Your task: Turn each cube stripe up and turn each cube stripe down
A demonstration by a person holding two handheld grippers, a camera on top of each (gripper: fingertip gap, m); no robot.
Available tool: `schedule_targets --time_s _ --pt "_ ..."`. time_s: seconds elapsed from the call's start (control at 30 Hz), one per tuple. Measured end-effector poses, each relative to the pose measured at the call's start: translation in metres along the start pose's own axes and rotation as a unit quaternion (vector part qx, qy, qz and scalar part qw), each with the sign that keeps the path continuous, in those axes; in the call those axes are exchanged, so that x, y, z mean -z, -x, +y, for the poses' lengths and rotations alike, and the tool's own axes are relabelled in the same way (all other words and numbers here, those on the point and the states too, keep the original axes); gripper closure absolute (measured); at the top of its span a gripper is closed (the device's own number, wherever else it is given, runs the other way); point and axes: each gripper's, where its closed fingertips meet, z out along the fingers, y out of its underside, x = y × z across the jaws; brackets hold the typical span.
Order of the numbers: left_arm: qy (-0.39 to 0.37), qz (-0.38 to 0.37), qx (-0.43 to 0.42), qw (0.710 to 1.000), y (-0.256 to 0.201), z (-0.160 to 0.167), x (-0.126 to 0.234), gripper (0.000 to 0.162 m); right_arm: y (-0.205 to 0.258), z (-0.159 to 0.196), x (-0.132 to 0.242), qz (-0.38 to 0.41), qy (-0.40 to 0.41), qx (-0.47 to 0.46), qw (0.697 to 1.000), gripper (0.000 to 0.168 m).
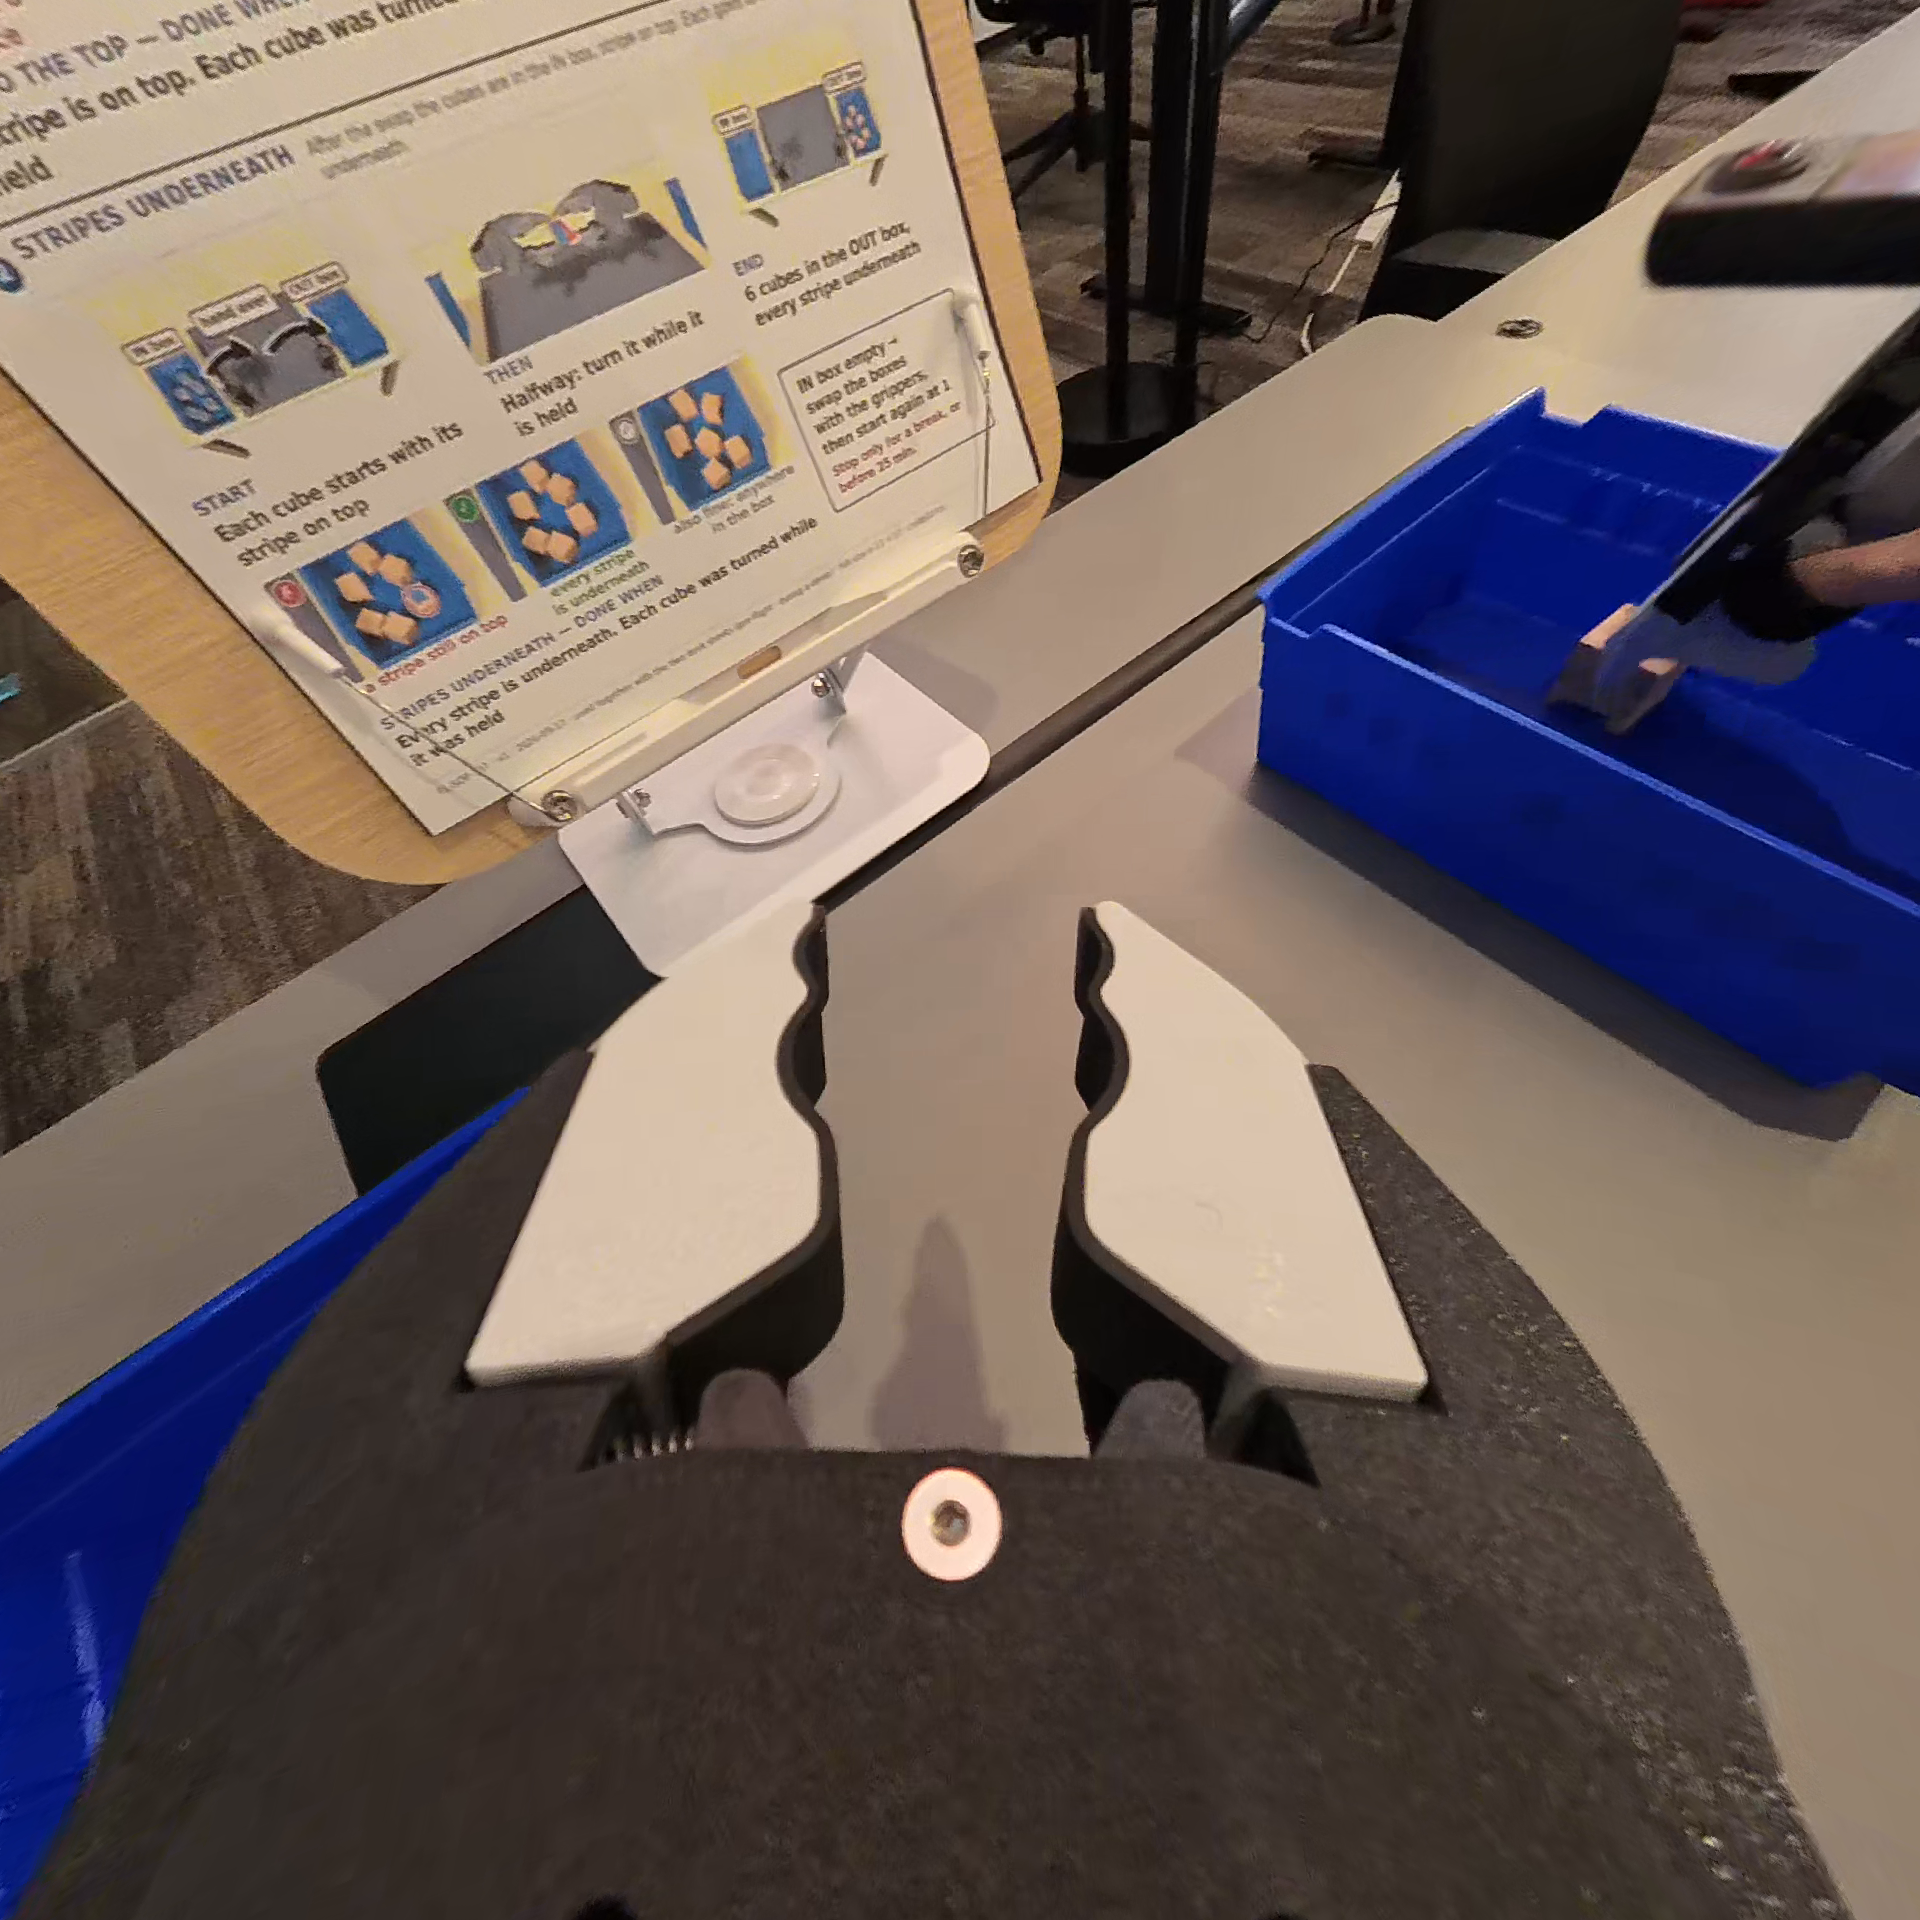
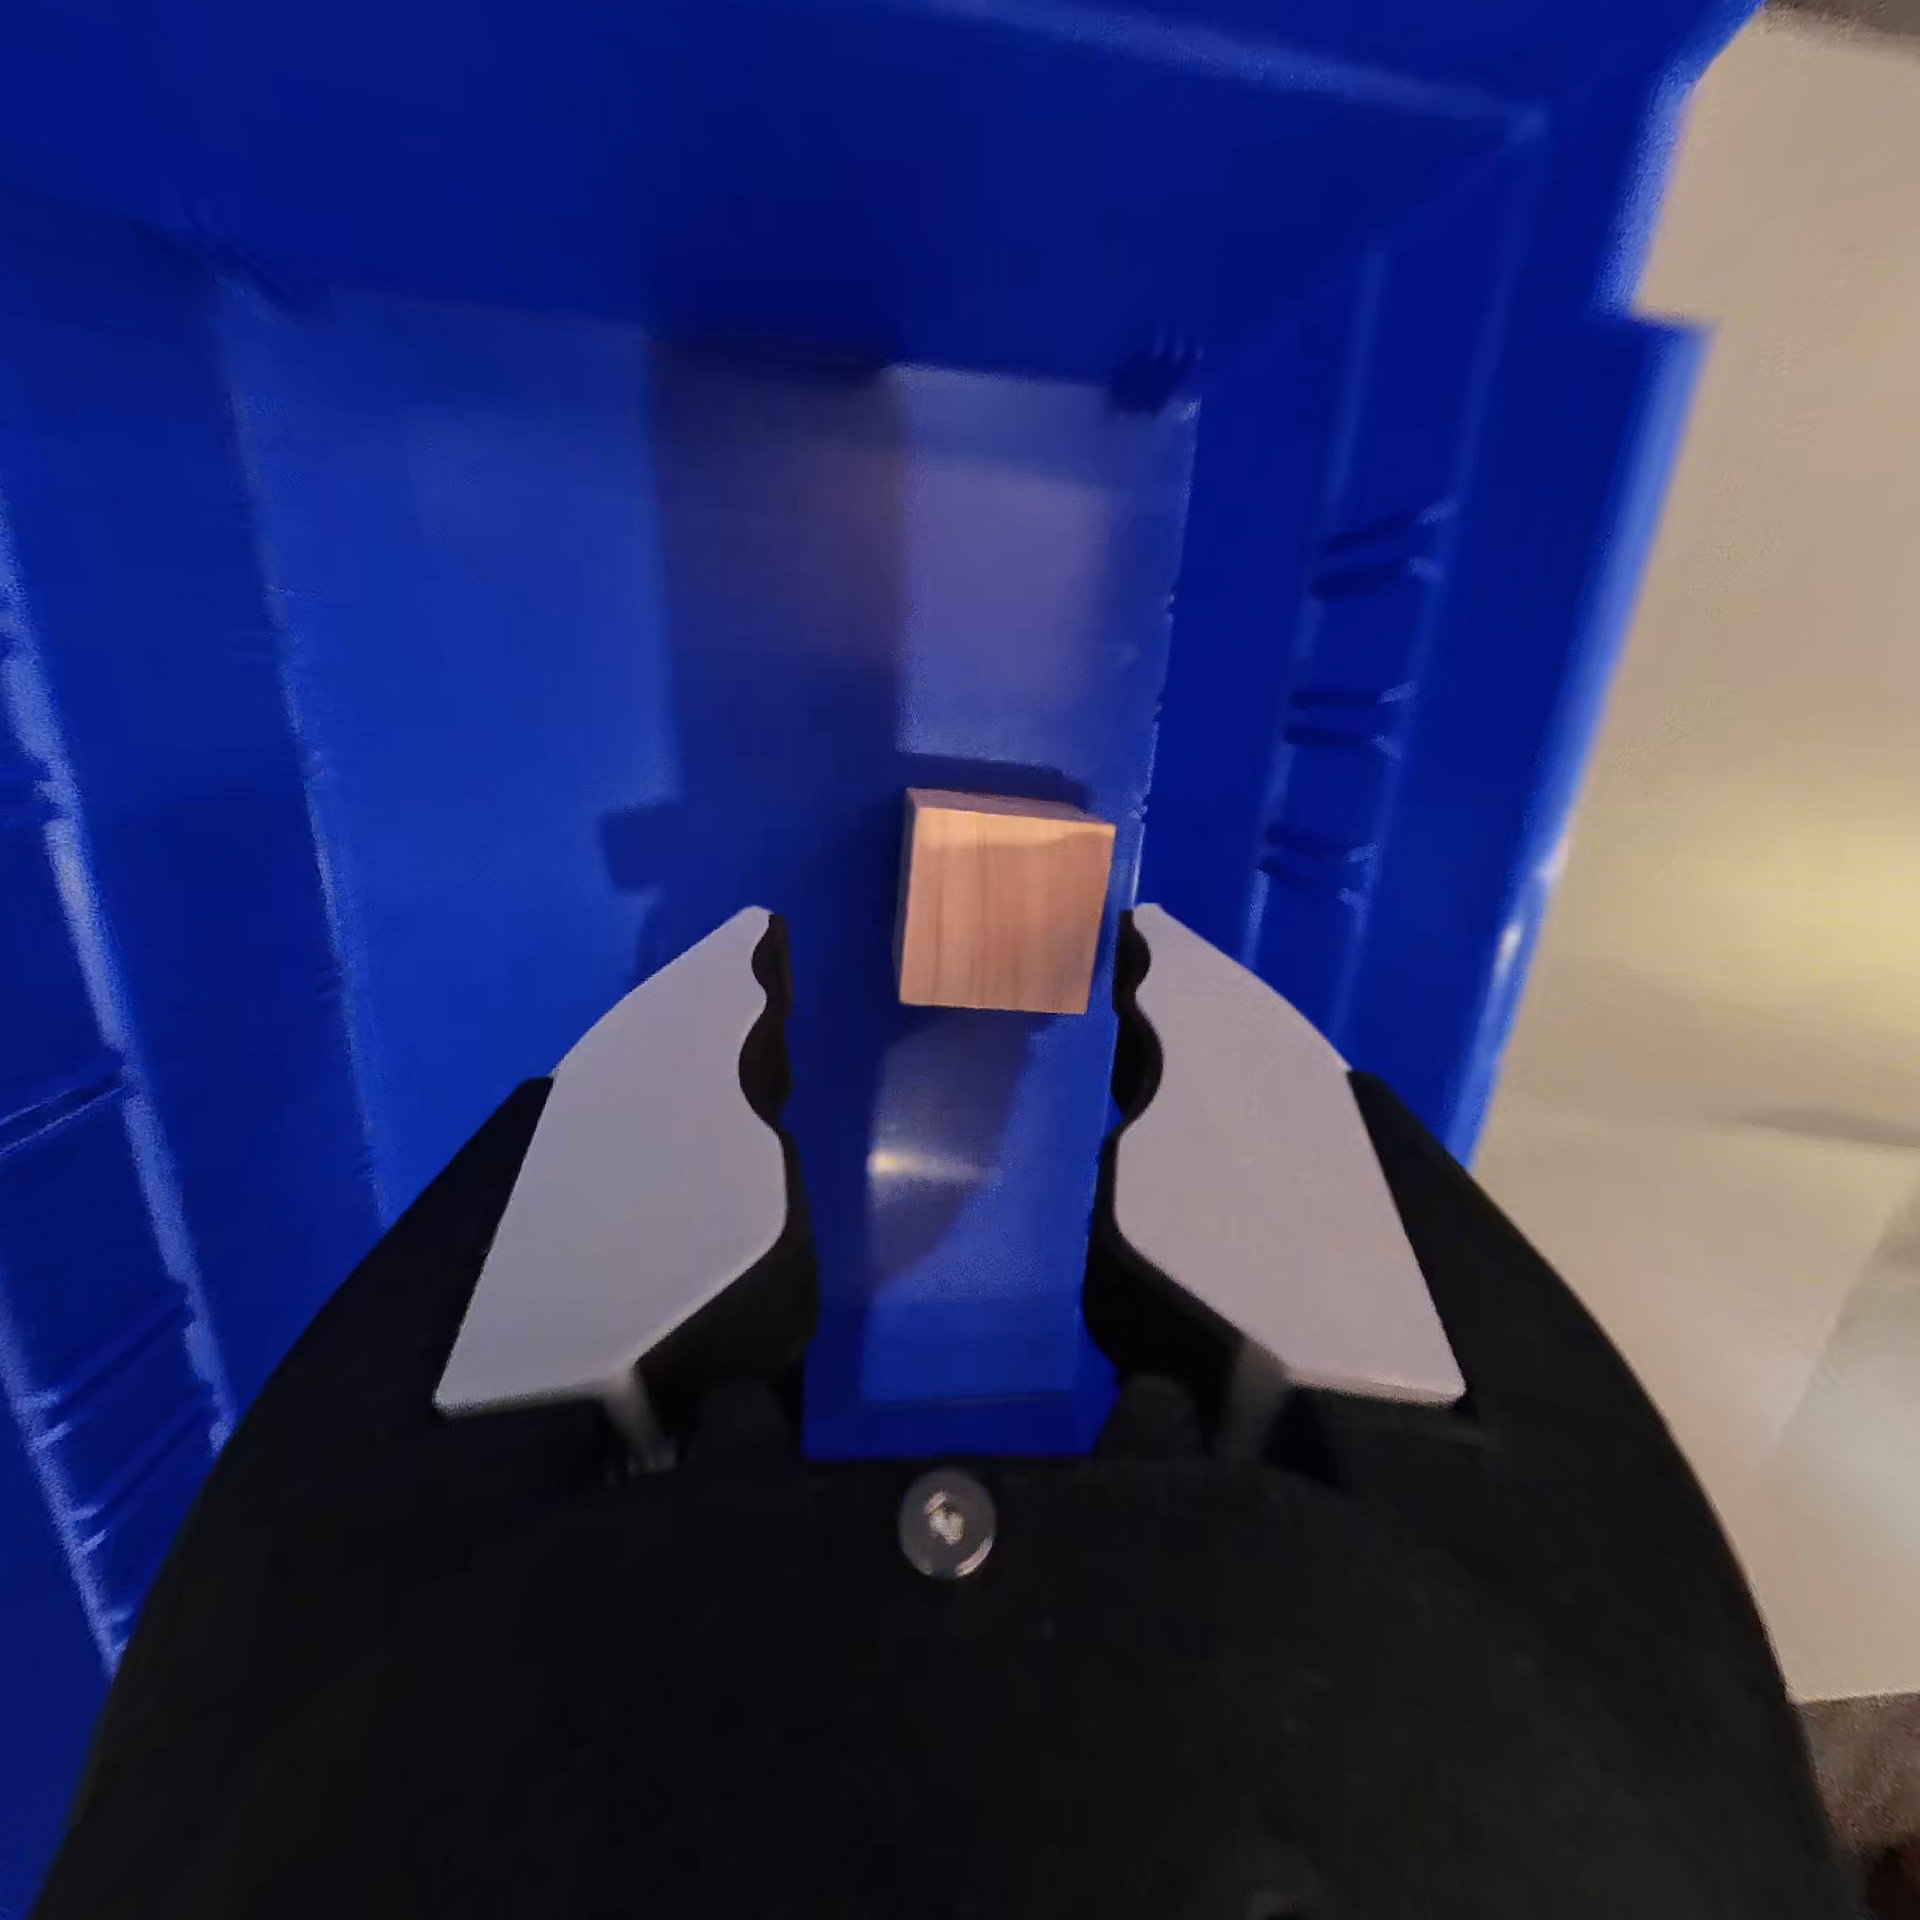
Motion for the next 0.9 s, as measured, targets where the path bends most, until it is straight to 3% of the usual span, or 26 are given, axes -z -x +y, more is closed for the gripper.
schedule_targets --time_s 0.2,0.33,0.53,0.67,0.73,0.8,0.9 --pt "0.013 -0.023 -0.002 1.000 0.011 0.004 0.003 0.116 0.019 -0.025 0.064 0.026 -0.122 0.043 0.991 0.106" --pt "0.019 -0.030 0.004 0.999 0.019 0.006 0.008 0.116 0.059 -0.040 0.122 0.042 -0.236 0.105 0.965 0.107" --pt "0.086 -0.058 0.038 0.994 0.068 0.033 0.039 0.116 0.159 -0.040 0.191 0.013 -0.391 0.251 0.885 0.108" --pt "0.190 -0.101 0.107 0.971 0.121 0.089 0.075 0.111 0.238 -0.021 0.212 -0.006 -0.464 0.368 0.806 0.107" --pt "0.242 -0.081 0.131 0.958 0.128 0.118 0.084 0.114 0.277 -0.004 0.213 -0.022 -0.478 0.426 0.768 0.106" --pt "0.285 -0.026 0.147 0.947 0.120 0.143 0.087 0.128 0.308 0.014 0.210 -0.035 -0.484 0.472 0.736 0.107" --pt "0.337 0.020 0.113 0.935 0.112 0.175 0.089 0.125 0.334 0.034 0.200 -0.048 -0.467 0.516 0.716 0.107"
